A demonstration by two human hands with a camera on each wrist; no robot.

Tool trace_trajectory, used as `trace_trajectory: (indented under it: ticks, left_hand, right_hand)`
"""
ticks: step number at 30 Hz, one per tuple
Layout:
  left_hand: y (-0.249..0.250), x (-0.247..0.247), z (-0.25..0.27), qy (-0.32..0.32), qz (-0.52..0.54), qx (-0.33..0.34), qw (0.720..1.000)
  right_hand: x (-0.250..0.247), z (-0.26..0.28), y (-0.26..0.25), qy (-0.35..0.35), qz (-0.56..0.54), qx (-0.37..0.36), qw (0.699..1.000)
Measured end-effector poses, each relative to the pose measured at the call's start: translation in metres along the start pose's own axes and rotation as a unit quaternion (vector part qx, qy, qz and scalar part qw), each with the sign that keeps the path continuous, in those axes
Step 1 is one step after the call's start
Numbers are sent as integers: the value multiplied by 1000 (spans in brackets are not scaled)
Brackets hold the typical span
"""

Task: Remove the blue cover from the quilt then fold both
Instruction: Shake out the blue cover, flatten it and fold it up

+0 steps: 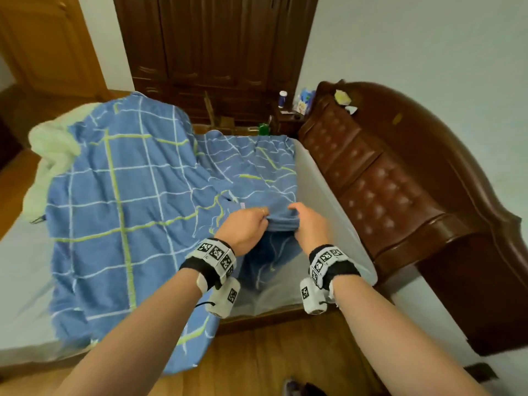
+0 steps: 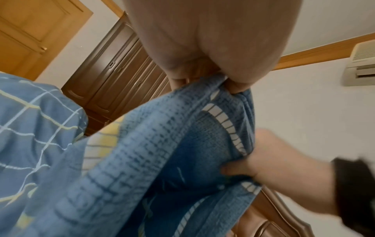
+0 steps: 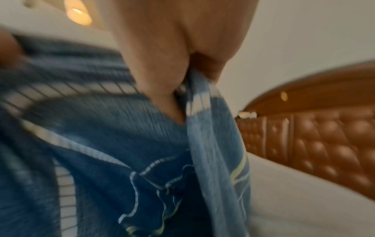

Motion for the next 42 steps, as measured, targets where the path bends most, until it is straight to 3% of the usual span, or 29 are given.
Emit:
trace_trajectory:
  ticks: [2,6,9,13,15,17,19,20,23,25,27,30,33,37,39,42]
  left_hand:
    - [0,-11,1,9,5,-13,1000]
    - [-24,-38,5,38,6,-85,996]
    - [-43,-46,1,65,-5,-148,987]
    - [-59,-30,-15,74,-52,-230,969]
    - [-65,-9,-25,50,-91,-286,953]
    - [-58,23,-44,24,-80,-303,949]
    - [-32,65,-76,-21,-44,-258,965]
    - [-10,89,-96,-46,-34,-224,973]
    - [67,155,-159,-83,9,-140,987]
    - [111,185,-196,-88,6,-112,990]
    - [137,193,-222,-59,-35,-95,993]
    - [150,187,-233,-38,13,-98,994]
    - [146,175,-227,-31,86,-108,990]
    - [114,154,-215,-10,169,-116,979]
    - [86,147,-209,-20,178,-123,976]
    - [61,158,-201,-99,126,-118,980]
  right_hand:
    - [12,-2,19,36,-33,90,995]
    - [50,-3,75,12,-138,259,956]
    - [75,-11,121,-26,-198,310,929]
    - [85,-39,174,-66,-252,317,912]
    - [74,-58,195,-45,-283,309,907]
    - [43,-76,209,43,-338,282,897]
    - [1,-88,212,121,-448,220,858]
    - [-18,-95,213,120,-470,168,858]
    - [-66,-97,209,53,-384,-7,922]
    - [-89,-92,219,52,-322,-65,943]
    - [-98,-88,241,89,-274,-73,955]
    - [-64,-82,287,66,-145,-9,987]
    - [-4,-68,308,-41,-106,70,991]
    - [52,-39,326,-123,-150,262,945]
    - [59,-26,338,-114,-141,346,921]
    - [53,-19,354,-79,-174,437,879]
Point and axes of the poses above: each hand's wrist, its own z-axis away from the middle knuckle, its own x-axis out of the palm, y = z × x, the point moved 9 cm from there along -z, towards the middle knuckle, and after that the axes turned 11 degrees about z, right-handed, at the moved point
